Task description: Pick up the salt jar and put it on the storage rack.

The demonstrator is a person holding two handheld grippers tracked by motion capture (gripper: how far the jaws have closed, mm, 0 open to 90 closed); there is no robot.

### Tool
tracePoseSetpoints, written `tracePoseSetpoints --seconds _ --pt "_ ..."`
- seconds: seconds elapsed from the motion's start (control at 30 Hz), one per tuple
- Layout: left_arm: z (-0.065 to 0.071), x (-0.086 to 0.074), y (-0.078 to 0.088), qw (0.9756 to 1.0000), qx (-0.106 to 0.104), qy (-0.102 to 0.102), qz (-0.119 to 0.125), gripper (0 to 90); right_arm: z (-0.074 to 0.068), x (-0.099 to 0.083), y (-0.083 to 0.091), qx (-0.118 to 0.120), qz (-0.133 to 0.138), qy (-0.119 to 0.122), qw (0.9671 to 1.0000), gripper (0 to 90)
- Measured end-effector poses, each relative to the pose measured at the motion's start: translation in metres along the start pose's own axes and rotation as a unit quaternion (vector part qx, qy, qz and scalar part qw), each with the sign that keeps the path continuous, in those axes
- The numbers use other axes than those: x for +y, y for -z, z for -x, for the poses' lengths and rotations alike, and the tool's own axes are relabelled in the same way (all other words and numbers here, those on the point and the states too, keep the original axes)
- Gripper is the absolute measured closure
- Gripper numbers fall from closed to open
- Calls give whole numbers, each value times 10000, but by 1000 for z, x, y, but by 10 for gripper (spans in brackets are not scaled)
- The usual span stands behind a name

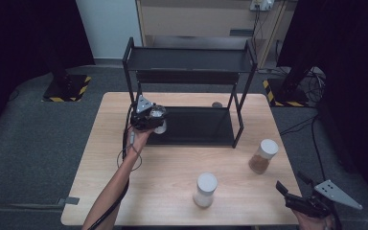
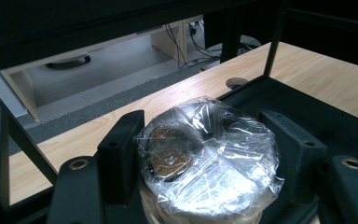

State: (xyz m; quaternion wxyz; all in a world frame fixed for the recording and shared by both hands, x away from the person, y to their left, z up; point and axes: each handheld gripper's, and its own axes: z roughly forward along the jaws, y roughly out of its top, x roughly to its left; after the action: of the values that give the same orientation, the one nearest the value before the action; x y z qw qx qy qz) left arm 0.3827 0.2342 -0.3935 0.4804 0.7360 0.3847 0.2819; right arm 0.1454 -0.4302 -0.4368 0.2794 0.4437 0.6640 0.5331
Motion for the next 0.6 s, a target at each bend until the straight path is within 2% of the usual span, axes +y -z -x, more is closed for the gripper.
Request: tracePoseSetpoints --seconds 0.3,0.6 --pt "4 -7 -16 9998 162 19 -87 333 0 0 0 10 14 -2 10000 77" --pt "2 -15 -25 9996 213 82 -170 333 1 0 1 17 19 -10 10000 76"
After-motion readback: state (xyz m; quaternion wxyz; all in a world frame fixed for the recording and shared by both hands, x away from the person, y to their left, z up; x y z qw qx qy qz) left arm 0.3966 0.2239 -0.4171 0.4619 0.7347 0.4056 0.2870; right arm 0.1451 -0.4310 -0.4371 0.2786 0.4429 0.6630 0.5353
